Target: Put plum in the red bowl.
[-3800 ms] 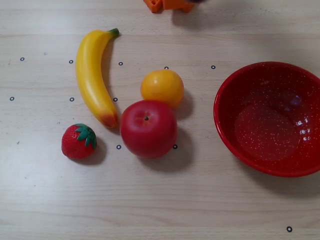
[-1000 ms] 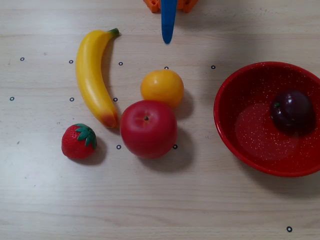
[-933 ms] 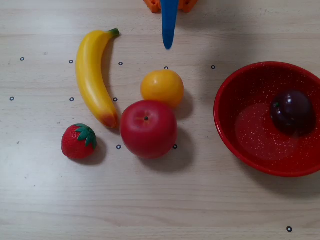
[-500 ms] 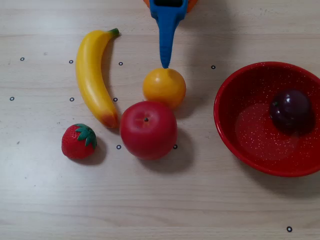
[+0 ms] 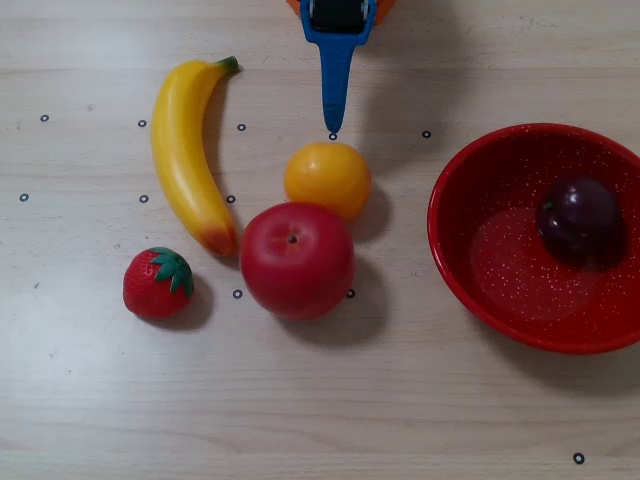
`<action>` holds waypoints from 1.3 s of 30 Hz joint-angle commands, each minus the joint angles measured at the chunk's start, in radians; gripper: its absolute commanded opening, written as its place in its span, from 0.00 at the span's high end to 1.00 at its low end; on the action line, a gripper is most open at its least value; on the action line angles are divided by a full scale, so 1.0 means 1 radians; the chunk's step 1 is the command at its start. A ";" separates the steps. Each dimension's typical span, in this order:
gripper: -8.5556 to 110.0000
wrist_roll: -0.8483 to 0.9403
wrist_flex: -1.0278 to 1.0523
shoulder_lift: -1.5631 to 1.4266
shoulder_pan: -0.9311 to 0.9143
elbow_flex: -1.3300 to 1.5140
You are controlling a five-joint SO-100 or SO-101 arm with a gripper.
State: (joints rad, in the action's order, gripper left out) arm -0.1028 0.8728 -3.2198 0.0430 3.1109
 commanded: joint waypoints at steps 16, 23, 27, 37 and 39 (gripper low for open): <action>0.92 0.118 0.006 -0.009 0.087 0.009; 0.92 0.094 0.006 -0.009 0.069 0.009; 0.92 0.025 0.006 -0.009 0.015 0.009; 0.92 0.000 0.008 -0.009 -0.006 0.009; 0.92 0.000 0.008 -0.009 -0.006 0.009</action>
State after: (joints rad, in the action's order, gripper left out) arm -0.0844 0.8728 -3.2198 0.0568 3.1124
